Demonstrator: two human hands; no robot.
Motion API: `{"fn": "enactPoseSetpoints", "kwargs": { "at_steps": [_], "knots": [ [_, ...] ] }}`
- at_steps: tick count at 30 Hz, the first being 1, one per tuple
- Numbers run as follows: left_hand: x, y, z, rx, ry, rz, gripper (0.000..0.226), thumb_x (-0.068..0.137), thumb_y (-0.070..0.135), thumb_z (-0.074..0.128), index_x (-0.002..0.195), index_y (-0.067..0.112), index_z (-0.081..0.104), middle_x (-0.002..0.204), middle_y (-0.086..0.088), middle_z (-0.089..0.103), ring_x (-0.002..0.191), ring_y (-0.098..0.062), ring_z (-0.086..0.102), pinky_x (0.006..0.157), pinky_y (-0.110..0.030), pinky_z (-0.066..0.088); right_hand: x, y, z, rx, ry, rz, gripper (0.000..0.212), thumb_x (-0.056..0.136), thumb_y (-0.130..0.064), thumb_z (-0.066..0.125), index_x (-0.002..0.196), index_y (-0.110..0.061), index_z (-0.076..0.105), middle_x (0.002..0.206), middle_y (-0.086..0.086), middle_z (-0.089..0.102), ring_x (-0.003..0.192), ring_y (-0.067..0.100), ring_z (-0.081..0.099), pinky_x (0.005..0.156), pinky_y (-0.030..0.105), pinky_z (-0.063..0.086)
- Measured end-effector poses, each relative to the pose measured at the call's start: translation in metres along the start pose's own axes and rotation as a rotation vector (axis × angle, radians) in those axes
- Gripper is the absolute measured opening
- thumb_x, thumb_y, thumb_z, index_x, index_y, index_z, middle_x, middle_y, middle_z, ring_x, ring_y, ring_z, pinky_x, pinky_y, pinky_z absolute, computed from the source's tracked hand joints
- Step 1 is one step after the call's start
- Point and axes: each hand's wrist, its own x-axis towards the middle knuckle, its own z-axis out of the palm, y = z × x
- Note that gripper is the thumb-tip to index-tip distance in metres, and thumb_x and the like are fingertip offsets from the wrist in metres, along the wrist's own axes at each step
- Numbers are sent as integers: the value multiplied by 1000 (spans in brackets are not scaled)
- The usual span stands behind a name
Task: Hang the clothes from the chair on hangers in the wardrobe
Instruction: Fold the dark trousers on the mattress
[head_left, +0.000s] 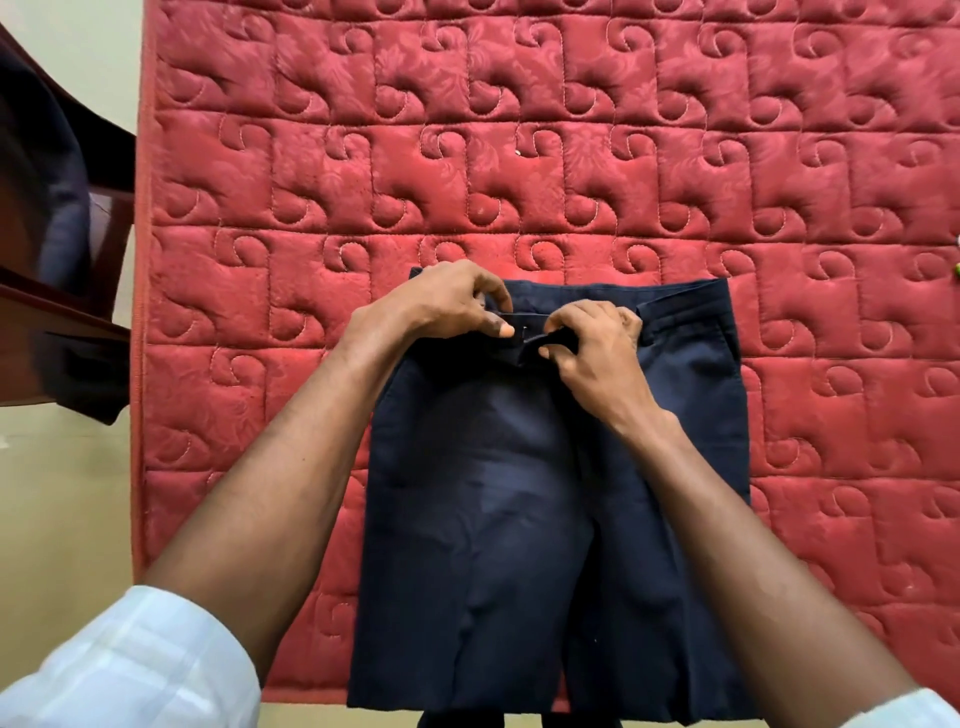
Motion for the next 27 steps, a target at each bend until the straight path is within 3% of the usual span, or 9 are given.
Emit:
{"fn": "enactPoseSetpoints", "kwargs": {
  "at_steps": [3, 5, 10, 13, 16, 18, 23, 27],
  "knots": [
    [0, 7, 6, 59, -18, -4, 23, 85, 31, 73, 106, 23, 74, 69, 14, 53, 69, -8, 53, 68, -19, 36, -4, 4, -3, 83, 28, -32, 18, 69, -16, 76, 86, -14, 70, 89, -2, 68, 94, 24, 57, 87, 33, 33],
    [1, 9, 10, 40, -35, -7, 19, 87, 27, 70, 105, 21, 74, 65, 17, 52, 60, 2, 49, 61, -17, 36, -7, 6, -3, 151, 52, -49, 16, 71, -11, 78, 86, -9, 71, 88, 2, 68, 91, 25, 56, 85, 31, 42],
    [0, 6, 16, -57, -42, 14, 11, 90, 24, 68, 95, 20, 76, 61, 15, 55, 47, 7, 47, 51, -10, 35, -13, 8, 6, 154, 142, -97, 13, 74, -10, 77, 86, -6, 72, 88, 2, 69, 90, 21, 54, 86, 24, 43],
    [-1, 3, 21, -77, -30, 30, 10, 90, 24, 68, 95, 20, 76, 70, 10, 61, 56, 4, 51, 61, -14, 42, -15, 8, 12, 136, 190, -125, 13, 76, -13, 76, 86, -5, 72, 88, 3, 69, 90, 19, 52, 85, 30, 46],
    [-1, 0, 24, -106, -41, 37, 7, 91, 23, 68, 93, 24, 74, 86, 4, 69, 78, -9, 62, 81, -27, 49, -16, 6, 14, 135, 194, -122, 17, 78, -20, 76, 86, -6, 71, 89, 3, 68, 91, 19, 53, 86, 34, 47],
    [-1, -1, 25, -119, -52, 40, 7, 91, 22, 67, 94, 22, 74, 92, 1, 70, 88, -16, 65, 86, -31, 50, -16, 5, 15, 126, 205, -126, 18, 79, -23, 76, 85, -6, 71, 89, 2, 68, 91, 20, 53, 85, 35, 47],
    [-1, 0, 26, -113, -68, 69, 14, 92, 16, 66, 103, 12, 75, 88, 8, 63, 86, -11, 60, 87, -30, 48, -18, 5, 16, 99, 264, -172, 18, 83, -25, 72, 85, -6, 71, 89, 2, 69, 90, 20, 53, 84, 34, 48],
    [-3, -3, 26, -123, -83, 111, 17, 92, 13, 65, 106, 8, 74, 85, 14, 59, 81, -5, 57, 80, -19, 44, -23, 10, 18, 62, 269, -181, 17, 85, -23, 71, 86, -6, 70, 87, 2, 68, 90, 22, 52, 85, 33, 47]
  ]
}}
